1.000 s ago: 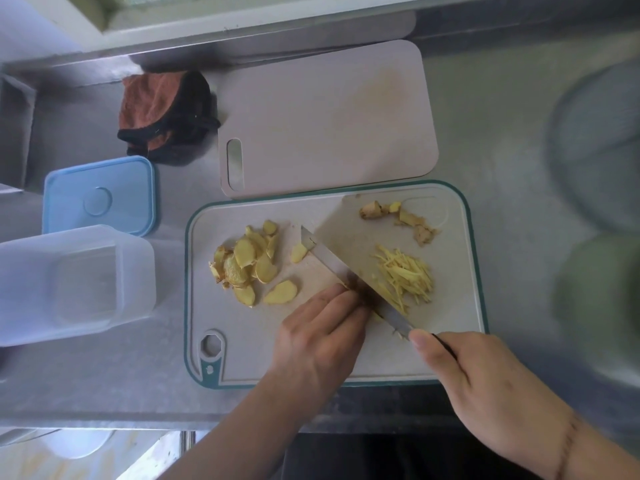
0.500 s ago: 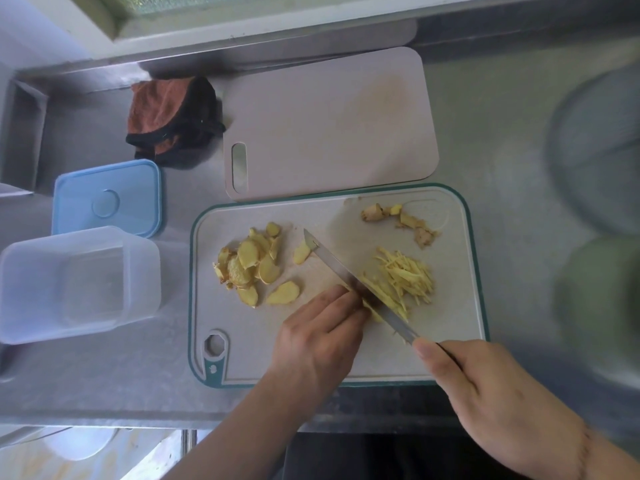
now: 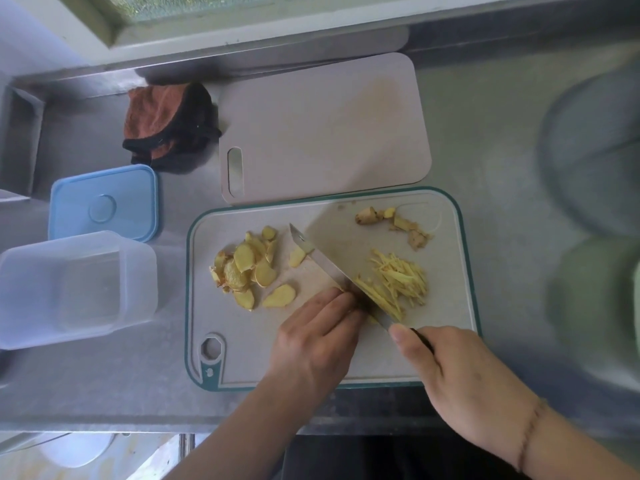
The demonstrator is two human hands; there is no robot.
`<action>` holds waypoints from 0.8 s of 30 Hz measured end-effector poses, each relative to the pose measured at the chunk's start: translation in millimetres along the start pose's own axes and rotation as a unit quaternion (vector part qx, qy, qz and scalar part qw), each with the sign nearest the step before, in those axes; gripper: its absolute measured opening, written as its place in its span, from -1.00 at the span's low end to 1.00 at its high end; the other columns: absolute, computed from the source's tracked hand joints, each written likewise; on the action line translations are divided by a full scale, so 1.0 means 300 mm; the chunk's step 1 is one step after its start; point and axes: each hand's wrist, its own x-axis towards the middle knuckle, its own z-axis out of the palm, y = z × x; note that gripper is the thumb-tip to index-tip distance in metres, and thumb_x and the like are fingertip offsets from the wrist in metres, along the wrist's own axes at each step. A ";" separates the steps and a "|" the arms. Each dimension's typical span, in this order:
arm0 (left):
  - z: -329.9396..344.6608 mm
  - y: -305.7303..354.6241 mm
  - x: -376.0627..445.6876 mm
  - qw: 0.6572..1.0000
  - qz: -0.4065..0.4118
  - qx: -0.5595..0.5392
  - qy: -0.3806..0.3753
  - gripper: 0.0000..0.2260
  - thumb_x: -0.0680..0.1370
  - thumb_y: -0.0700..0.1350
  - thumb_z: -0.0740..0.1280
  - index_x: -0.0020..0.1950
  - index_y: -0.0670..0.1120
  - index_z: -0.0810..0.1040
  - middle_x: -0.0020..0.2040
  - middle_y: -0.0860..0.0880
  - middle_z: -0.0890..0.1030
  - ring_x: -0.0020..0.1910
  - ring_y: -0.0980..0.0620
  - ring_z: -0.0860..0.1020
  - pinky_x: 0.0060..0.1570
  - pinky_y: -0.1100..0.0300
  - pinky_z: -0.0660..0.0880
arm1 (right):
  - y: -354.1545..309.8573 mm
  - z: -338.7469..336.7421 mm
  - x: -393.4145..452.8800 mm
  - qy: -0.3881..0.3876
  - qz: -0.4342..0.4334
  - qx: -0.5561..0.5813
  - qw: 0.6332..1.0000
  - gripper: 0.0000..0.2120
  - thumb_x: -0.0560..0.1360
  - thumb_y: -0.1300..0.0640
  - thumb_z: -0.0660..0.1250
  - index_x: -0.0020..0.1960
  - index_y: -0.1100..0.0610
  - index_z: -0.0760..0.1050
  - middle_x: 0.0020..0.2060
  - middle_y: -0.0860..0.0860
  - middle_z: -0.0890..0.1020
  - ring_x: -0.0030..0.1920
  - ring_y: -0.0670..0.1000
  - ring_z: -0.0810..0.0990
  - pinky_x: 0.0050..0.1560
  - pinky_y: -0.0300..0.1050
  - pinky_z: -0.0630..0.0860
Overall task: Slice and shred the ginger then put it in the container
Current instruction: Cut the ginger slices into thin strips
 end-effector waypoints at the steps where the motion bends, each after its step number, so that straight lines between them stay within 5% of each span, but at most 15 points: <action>1: 0.001 -0.001 0.001 1.000 0.000 0.002 -0.003 -0.93 0.53 -0.33 0.46 -0.02 -0.23 0.72 0.04 -0.13 0.70 0.13 -0.08 0.66 0.16 0.06 0.60 | 0.005 -0.009 0.000 0.005 0.002 0.004 1.000 -0.42 0.41 -0.39 -0.13 -0.45 0.06 0.25 -0.61 -0.01 0.32 -0.53 -0.07 0.35 -0.45 -0.21 0.28; 12: -0.014 -0.010 0.013 1.000 0.018 0.006 -0.005 -0.95 0.51 -0.31 0.46 -0.09 -0.21 0.72 -0.05 -0.12 0.70 0.05 -0.06 0.66 0.20 0.19 0.56 | 0.000 -0.030 -0.053 0.000 -0.025 0.036 0.999 -0.37 0.35 -0.50 -0.15 -0.46 0.05 0.19 -0.56 -0.01 0.33 -0.52 -0.07 0.31 -0.49 -0.31 0.19; 19: -0.014 -0.017 0.005 0.999 0.033 0.010 -0.008 -0.92 0.57 -0.28 0.43 -0.03 -0.19 0.73 0.02 -0.11 0.71 0.10 -0.06 0.67 0.14 0.08 0.61 | 0.005 -0.027 -0.067 -0.016 -0.008 0.020 1.000 -0.37 0.43 -0.43 -0.17 -0.43 0.05 0.25 -0.52 -0.02 0.38 -0.46 -0.05 0.34 -0.42 -0.23 0.22; 24: -0.013 -0.015 0.006 0.999 0.034 0.016 -0.004 -0.91 0.58 -0.28 0.42 -0.04 -0.20 0.73 0.00 -0.12 0.71 0.06 -0.06 0.67 0.12 0.09 0.61 | 0.019 -0.031 -0.066 -0.023 -0.012 0.003 1.000 -0.31 0.31 -0.53 -0.20 -0.44 0.07 0.23 -0.50 0.00 0.39 -0.47 -0.04 0.33 -0.42 -0.20 0.23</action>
